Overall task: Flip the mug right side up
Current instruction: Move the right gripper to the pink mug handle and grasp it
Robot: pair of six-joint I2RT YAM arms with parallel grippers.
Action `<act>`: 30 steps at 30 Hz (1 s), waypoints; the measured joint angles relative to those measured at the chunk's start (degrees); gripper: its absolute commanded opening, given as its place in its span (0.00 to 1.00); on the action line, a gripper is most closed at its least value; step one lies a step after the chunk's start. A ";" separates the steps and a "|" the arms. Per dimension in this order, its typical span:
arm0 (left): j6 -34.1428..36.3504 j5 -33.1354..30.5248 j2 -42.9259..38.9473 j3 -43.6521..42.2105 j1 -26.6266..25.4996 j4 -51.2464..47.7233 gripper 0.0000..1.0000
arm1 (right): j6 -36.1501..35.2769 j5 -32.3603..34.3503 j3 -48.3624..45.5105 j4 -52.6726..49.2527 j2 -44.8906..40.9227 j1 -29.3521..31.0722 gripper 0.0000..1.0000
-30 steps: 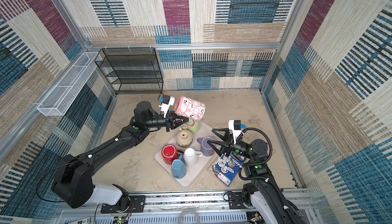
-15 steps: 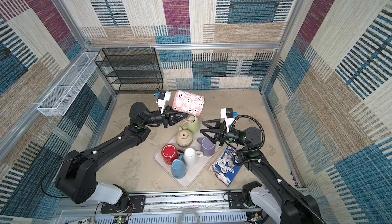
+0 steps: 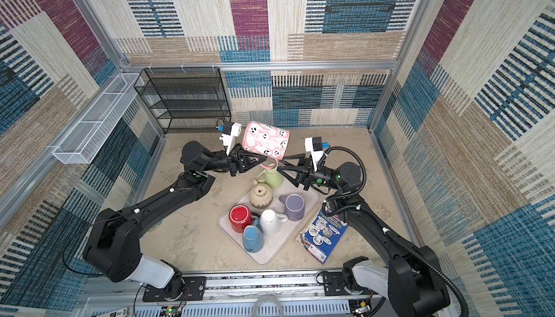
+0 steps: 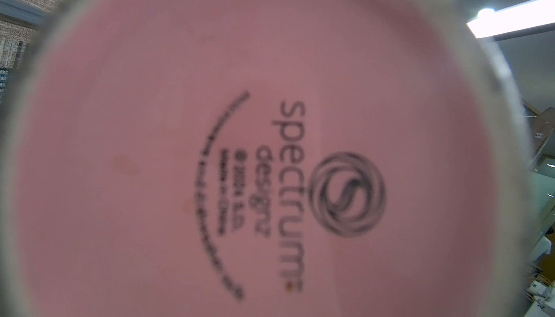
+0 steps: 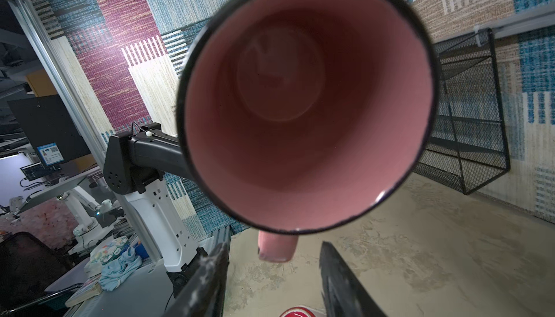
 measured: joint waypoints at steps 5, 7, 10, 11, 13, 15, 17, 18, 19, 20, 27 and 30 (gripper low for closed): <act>-0.87 0.20 1.14 0.17 0.00 1.84 0.00 | -0.66 -0.17 1.27 0.02 1.22 1.27 0.41; -1.64 0.33 1.75 0.55 0.00 3.06 0.00 | -0.61 0.20 1.75 -0.15 1.68 1.29 0.35; -2.95 0.52 2.62 1.09 0.00 5.25 0.00 | -0.46 0.61 2.36 0.28 2.38 1.38 0.38; -2.95 0.52 2.91 1.29 0.00 5.66 0.00 | -0.39 0.61 2.56 0.42 2.54 1.38 0.38; -3.41 0.61 3.39 1.57 0.00 6.34 0.00 | -0.07 0.68 2.86 0.68 2.93 1.38 0.39; -4.24 0.59 3.72 1.62 0.02 6.95 0.00 | 0.13 0.72 2.99 1.09 3.30 1.38 0.41; -4.46 0.44 4.02 1.64 0.02 7.74 0.00 | 0.48 0.68 3.13 1.81 3.76 1.38 0.42; -4.46 0.39 4.13 1.68 0.02 8.09 0.00 | 0.57 0.68 3.28 2.01 3.91 1.38 0.42; -4.57 0.33 4.31 1.88 0.02 8.39 0.00 | 0.81 0.66 3.48 2.34 4.11 1.40 0.42; -4.68 0.24 4.39 1.99 0.02 8.50 0.00 | 0.96 0.63 3.63 2.73 4.31 1.40 0.43; -5.77 -0.11 4.94 2.27 0.09 10.25 0.00 | 2.19 0.57 5.33 3.80 6.03 1.90 0.49; -6.25 -0.26 5.29 2.27 0.11 11.54 0.00 | 2.67 0.50 5.77 4.24 6.58 2.03 0.54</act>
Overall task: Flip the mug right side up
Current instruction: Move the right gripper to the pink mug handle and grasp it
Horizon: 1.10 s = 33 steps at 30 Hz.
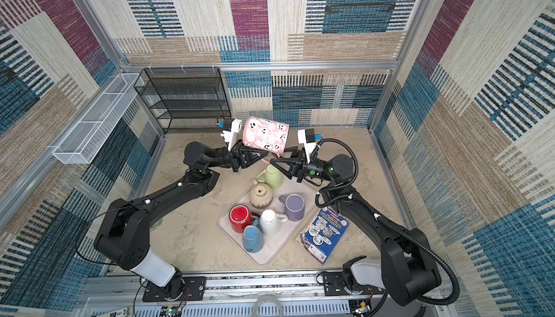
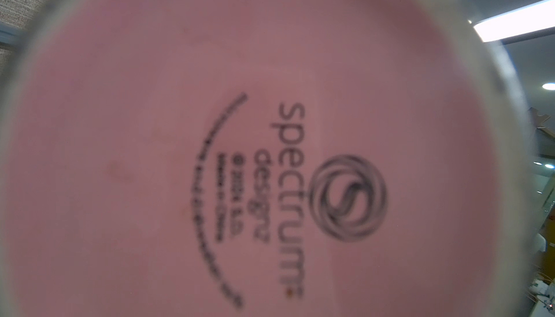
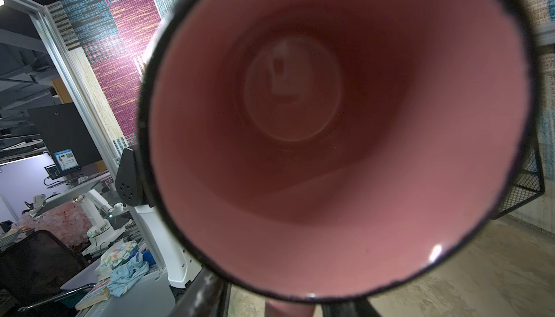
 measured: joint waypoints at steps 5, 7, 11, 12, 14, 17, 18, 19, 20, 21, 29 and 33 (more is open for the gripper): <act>-1.22 -0.07 0.37 0.20 0.00 0.72 0.00 | 0.31 0.09 0.04 0.61 0.26 0.04 0.59; -1.57 -0.02 0.42 0.33 0.00 0.83 0.00 | 0.31 0.13 0.02 0.83 0.31 0.04 0.59; -2.47 0.26 0.48 0.35 0.00 1.55 0.00 | 0.39 0.17 0.00 1.38 0.52 0.04 0.51; -2.47 0.33 0.55 0.35 0.00 1.66 0.00 | 0.55 0.15 0.00 1.60 0.68 0.07 0.50; -2.49 0.37 0.81 0.35 0.00 2.03 0.00 | 1.01 0.24 0.00 2.01 1.07 0.09 0.48; -2.51 0.37 1.01 0.35 0.00 2.14 0.00 | 1.68 0.59 0.07 2.40 1.64 0.22 0.47; -2.51 0.37 1.05 0.35 0.00 2.21 0.00 | 1.81 0.68 0.11 2.45 1.75 0.35 0.47; -2.51 0.39 1.05 0.35 -0.02 2.29 0.00 | 1.92 0.76 0.17 2.47 1.86 0.50 0.47; -2.51 0.42 1.05 0.35 -0.02 2.36 0.00 | 2.08 0.85 0.20 2.75 1.95 0.57 0.47; -2.49 0.37 1.05 0.31 -0.02 2.43 0.00 | 2.12 1.01 0.24 2.84 2.01 0.59 0.47; -2.47 0.24 1.05 -0.35 -0.04 4.20 0.00 | 2.75 1.68 0.61 2.21 2.05 0.72 0.29; -2.38 0.07 1.53 -0.35 -0.02 5.44 0.00 | 3.54 1.86 0.55 1.92 1.70 0.74 0.17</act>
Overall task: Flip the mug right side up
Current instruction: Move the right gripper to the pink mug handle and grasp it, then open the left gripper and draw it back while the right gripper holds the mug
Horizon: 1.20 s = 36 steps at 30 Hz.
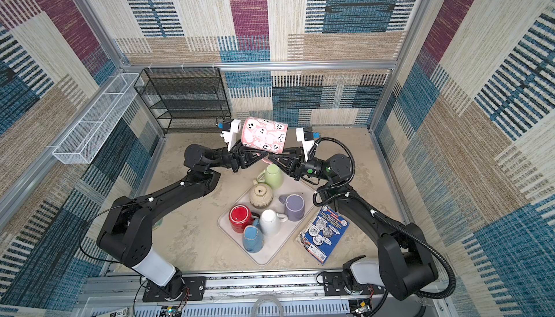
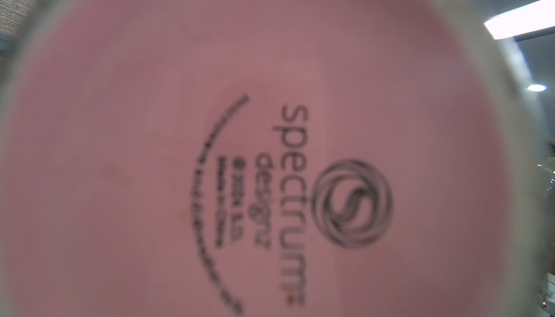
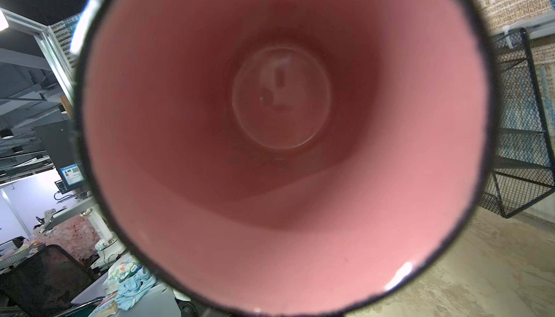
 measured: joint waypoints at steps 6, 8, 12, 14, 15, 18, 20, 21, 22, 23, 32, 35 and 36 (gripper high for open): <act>0.15 -1.27 0.04 -0.66 -0.17 0.44 0.00 | 0.90 0.31 0.00 0.07 0.46 0.04 0.00; 0.15 -1.46 0.04 -0.83 -0.17 0.39 0.00 | 1.36 0.31 0.00 0.50 0.79 0.04 0.00; 0.15 -1.73 0.04 -1.77 -0.17 0.92 0.00 | 1.55 0.42 -0.66 0.90 0.76 0.11 0.00; 0.17 -1.86 0.09 -2.38 -0.22 1.07 0.05 | 1.53 0.61 -1.31 0.85 0.50 0.11 0.00; 0.20 -1.88 0.20 -2.69 -0.24 1.33 0.08 | 1.53 0.81 -1.75 0.81 0.28 0.11 0.00; 0.33 -1.86 0.55 -3.50 -0.39 2.14 0.20 | 1.49 1.11 -2.95 0.28 -0.55 0.11 0.00; 0.33 -1.90 0.76 -3.87 -0.39 2.56 0.24 | 1.29 1.42 -3.43 -0.20 -1.03 0.11 0.00; 0.39 -1.75 0.81 -4.09 -0.39 2.54 0.26 | 1.27 1.62 -3.67 -0.37 -1.25 0.11 0.00; 0.59 -1.38 0.83 -4.35 -0.44 2.56 0.28 | 1.33 1.97 -3.74 -0.37 -1.44 0.11 0.00; 0.61 -0.72 0.94 -4.72 -0.44 2.43 0.30 | 1.27 2.45 -3.74 -0.26 -1.73 0.07 0.00; 1.07 0.22 1.25 -5.66 -0.33 2.36 0.56 | 0.81 3.87 -3.74 0.09 -2.34 0.11 0.00; 1.11 0.31 1.27 -5.79 -0.31 2.36 0.69 | 0.76 4.33 -3.74 0.07 -2.36 0.11 0.00; 1.22 0.28 1.25 -5.97 -0.15 2.38 0.73 | 0.50 4.35 -3.76 0.00 -2.38 0.11 0.00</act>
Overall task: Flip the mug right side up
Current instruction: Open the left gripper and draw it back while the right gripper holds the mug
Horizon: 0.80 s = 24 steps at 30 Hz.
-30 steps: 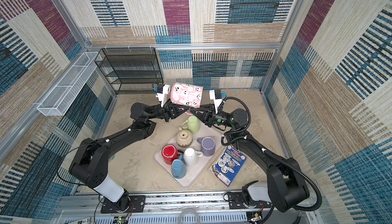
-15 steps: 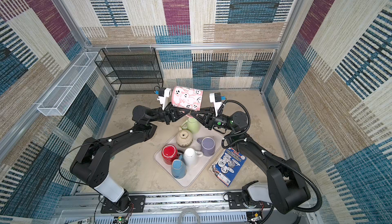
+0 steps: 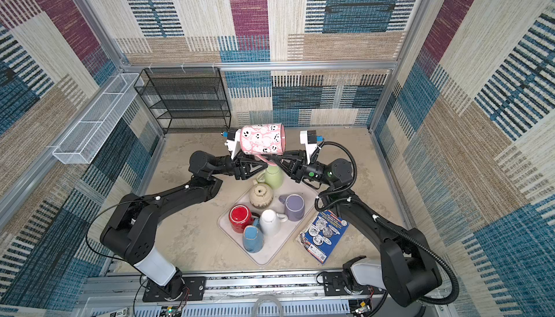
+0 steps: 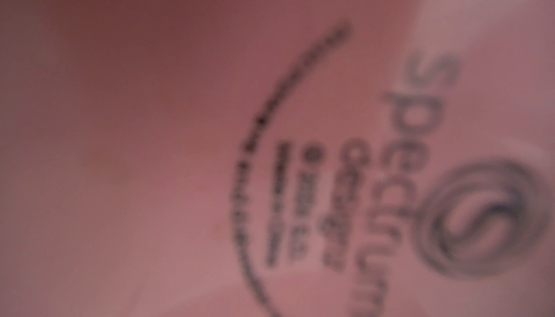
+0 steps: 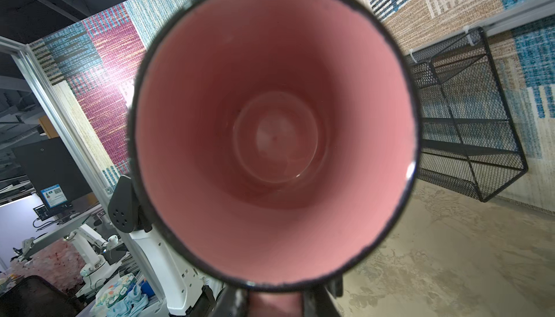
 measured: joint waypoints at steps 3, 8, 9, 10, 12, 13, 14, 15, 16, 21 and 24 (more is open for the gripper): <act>0.04 -0.02 -0.39 -0.96 0.46 -0.07 0.84 | -0.79 0.50 -0.13 -0.87 -0.76 0.02 0.00; 1.57 -0.63 -2.89 -2.71 1.90 -1.66 0.91 | -2.45 1.29 -0.66 -2.62 -2.36 0.02 0.00; 2.25 -0.87 -3.63 -3.04 1.99 -2.67 0.91 | -2.69 1.46 -0.76 -3.08 -2.67 0.02 0.00; 3.52 -1.40 -4.61 -3.34 1.97 -4.09 0.92 | -2.93 1.64 -0.85 -3.58 -2.93 -0.02 0.00; 5.90 -1.97 -6.47 -3.87 1.99 -7.10 0.94 | -3.52 2.14 -1.11 -4.31 -3.45 -0.09 0.00; 7.48 -2.36 -7.56 -4.13 2.05 -9.09 0.99 | -3.80 2.40 -1.20 -4.72 -3.72 -0.20 0.00; 8.92 -3.10 -8.70 -4.33 2.21 -11.17 0.99 | -3.98 2.56 -1.29 -5.07 -3.96 -0.35 0.00; 10.16 -3.65 -9.64 -4.44 2.47 -12.98 0.99 | -4.22 2.64 -1.40 -5.44 -4.22 -0.44 0.00; 11.56 -4.63 -10.73 -4.55 2.82 -15.34 0.99 | -4.66 2.99 -1.55 -6.01 -4.50 -0.57 0.00; 15.39 -7.87 -13.57 -4.59 4.07 -23.45 0.99 | -5.44 5.92 -2.91 -8.33 -5.38 -1.22 0.00; 17.57 -9.51 -14.86 -4.33 4.33 -29.16 0.99 | -5.66 7.78 -3.82 -9.90 -5.62 -1.64 0.00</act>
